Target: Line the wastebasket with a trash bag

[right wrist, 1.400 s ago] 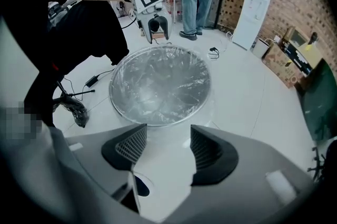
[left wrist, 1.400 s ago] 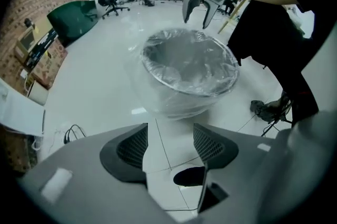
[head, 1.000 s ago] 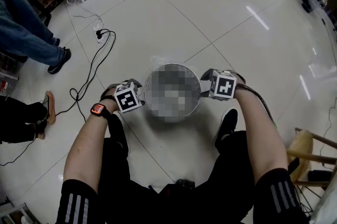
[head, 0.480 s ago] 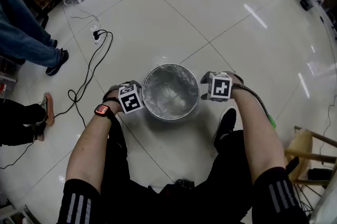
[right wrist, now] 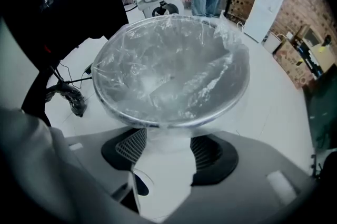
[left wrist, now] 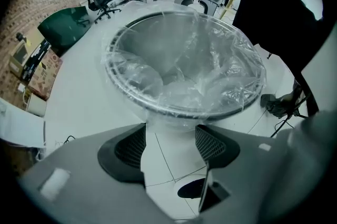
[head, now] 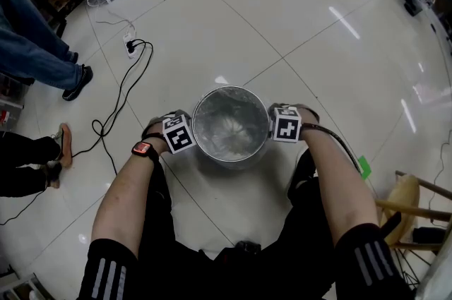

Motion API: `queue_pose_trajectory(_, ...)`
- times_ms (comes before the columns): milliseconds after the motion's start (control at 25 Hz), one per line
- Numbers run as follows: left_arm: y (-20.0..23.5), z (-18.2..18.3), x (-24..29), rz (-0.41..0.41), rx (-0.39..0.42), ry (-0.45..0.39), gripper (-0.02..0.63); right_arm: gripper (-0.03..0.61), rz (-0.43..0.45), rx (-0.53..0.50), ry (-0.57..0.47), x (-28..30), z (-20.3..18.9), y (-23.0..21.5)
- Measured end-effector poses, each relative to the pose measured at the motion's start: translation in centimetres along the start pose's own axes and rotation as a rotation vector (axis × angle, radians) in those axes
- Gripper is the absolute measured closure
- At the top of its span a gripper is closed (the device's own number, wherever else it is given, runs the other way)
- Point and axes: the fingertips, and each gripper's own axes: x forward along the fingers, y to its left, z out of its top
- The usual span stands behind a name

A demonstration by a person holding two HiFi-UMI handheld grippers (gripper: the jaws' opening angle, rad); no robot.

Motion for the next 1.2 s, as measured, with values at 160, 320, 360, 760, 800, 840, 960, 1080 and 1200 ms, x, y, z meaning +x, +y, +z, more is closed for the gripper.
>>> queue_pose_trajectory(160, -0.5, -0.1, 0.7, -0.012, 0.002, 0.018, 0.324, 0.309, -0.003, 0.005, 0.011, 0.4, -0.2, 0.1)
queue_pose_trajectory(320, -0.4, -0.2, 0.7, -0.014, 0.001, 0.029, 0.324, 0.31, 0.001, 0.018, 0.014, 0.1, -0.3, 0.1)
queue_pose_trajectory(360, -0.4, -0.3, 0.6, -0.016, -0.001, 0.031, 0.324, 0.31, 0.001, 0.02, 0.013, -0.2, -0.4, 0.0)
queue_pose_trajectory(760, 1.4, -3.8, -2.6, -0.024, -0.073, 0.107, 0.324, 0.31, 0.0, 0.072, -0.001, -4.4, -1.2, -0.9)
queue_pose_trajectory(800, 1.9, -3.7, -3.3, -0.01, -0.072, 0.105, 0.324, 0.31, -0.005, 0.078, 0.005, -4.9, -1.4, -1.1)
queue_pose_trajectory(840, 2.5, -3.4, -4.1, 0.011, -0.073, 0.096, 0.325, 0.31, -0.015, 0.081, 0.005, -5.4, -1.3, -1.4)
queue_pose_trajectory(960, 4.3, -1.1, -7.1, 0.076, -0.071, 0.016, 0.333, 0.31, -0.061, 0.06, -0.033, -7.3, 0.0, -2.4)
queue_pose_trajectory(1080, 5.6, 2.2, -10.5, 0.154, -0.071, -0.089, 0.36, 0.314, -0.12, 0.048, -0.082, -9.9, 2.0, -3.3)
queue_pose_trajectory(1200, 6.8, 6.7, -14.6, 0.291, -0.045, -0.261, 0.404, 0.324, -0.19, 0.05, -0.133, -12.3, 4.2, -4.0)
